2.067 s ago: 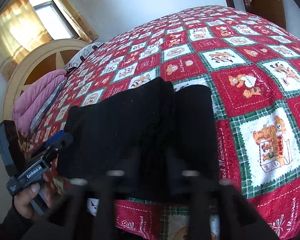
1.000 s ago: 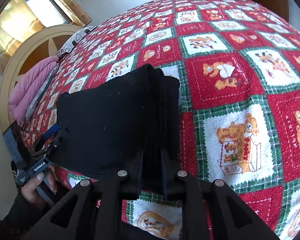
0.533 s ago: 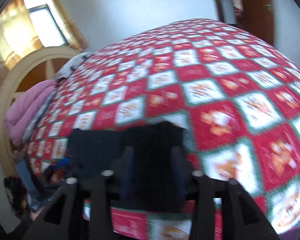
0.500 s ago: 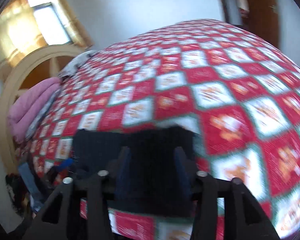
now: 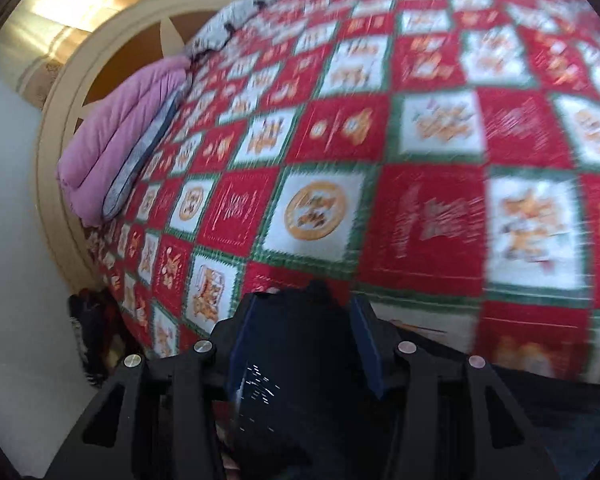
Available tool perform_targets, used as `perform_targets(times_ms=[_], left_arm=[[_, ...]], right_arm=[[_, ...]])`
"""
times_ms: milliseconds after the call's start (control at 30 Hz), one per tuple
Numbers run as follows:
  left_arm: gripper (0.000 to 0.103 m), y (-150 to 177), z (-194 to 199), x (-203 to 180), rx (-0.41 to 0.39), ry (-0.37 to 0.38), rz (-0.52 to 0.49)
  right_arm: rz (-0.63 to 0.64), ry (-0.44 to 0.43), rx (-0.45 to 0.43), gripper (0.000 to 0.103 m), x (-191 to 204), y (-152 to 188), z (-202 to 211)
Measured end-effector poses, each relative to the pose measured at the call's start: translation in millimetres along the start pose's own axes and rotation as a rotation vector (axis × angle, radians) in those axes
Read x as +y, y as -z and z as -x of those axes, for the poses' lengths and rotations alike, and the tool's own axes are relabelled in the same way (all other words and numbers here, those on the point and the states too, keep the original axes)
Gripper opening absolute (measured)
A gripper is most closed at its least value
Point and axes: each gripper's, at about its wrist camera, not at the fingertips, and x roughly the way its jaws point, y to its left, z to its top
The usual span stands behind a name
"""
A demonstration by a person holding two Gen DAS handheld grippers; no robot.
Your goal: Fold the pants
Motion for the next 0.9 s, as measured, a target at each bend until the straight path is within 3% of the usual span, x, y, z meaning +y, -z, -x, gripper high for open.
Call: perform_targets(times_ms=[133,200,233,267,367,433,600,667,733,900], left_arm=[[0.103,2.0,-0.6,0.7,-0.013,0.005,-0.010],[0.103,2.4,-0.7,1.4,-0.017,0.008,-0.012],[0.103,2.7,-0.9,1.3,-0.019,0.006,-0.015],[0.103,3.0,-1.2,1.2,-0.022,0.005,-0.017],[0.103,5.4,-0.6,0.5,-0.033,0.002,-0.020],[0.103,8.0,0.7,-0.8,-0.040,0.001,-0.022],[0.103,11.0,4.1,-4.4,-0.047,0.001,-0.026],[0.103,10.1,4.6,-4.0,-0.044,0.007,-0.022],[0.103,9.9,7.9,-3.5,-0.042,0.009,-0.012],[0.103,10.1,19.6,1.2,-0.049,-0.024,0.006]], right_arm=[[0.054,-0.011,0.060,0.049,11.5,-0.9,-14.1],[0.134,0.051,0.070,0.031,21.8,3.1,-18.7],[0.173,0.094,0.072,0.017,26.7,4.9,-21.2],[0.192,0.141,0.050,0.012,30.0,5.3,-20.7],[0.135,0.139,-0.013,0.009,21.9,0.5,-15.6],[0.137,0.217,-0.010,0.009,13.7,0.4,-25.7],[0.117,0.207,-0.024,0.012,8.3,2.0,-30.2],[0.134,0.214,-0.035,0.037,12.9,5.5,-18.7],[0.144,0.237,-0.064,0.047,15.9,12.2,-4.6],[0.150,0.226,-0.162,0.047,5.7,62.3,52.2]])
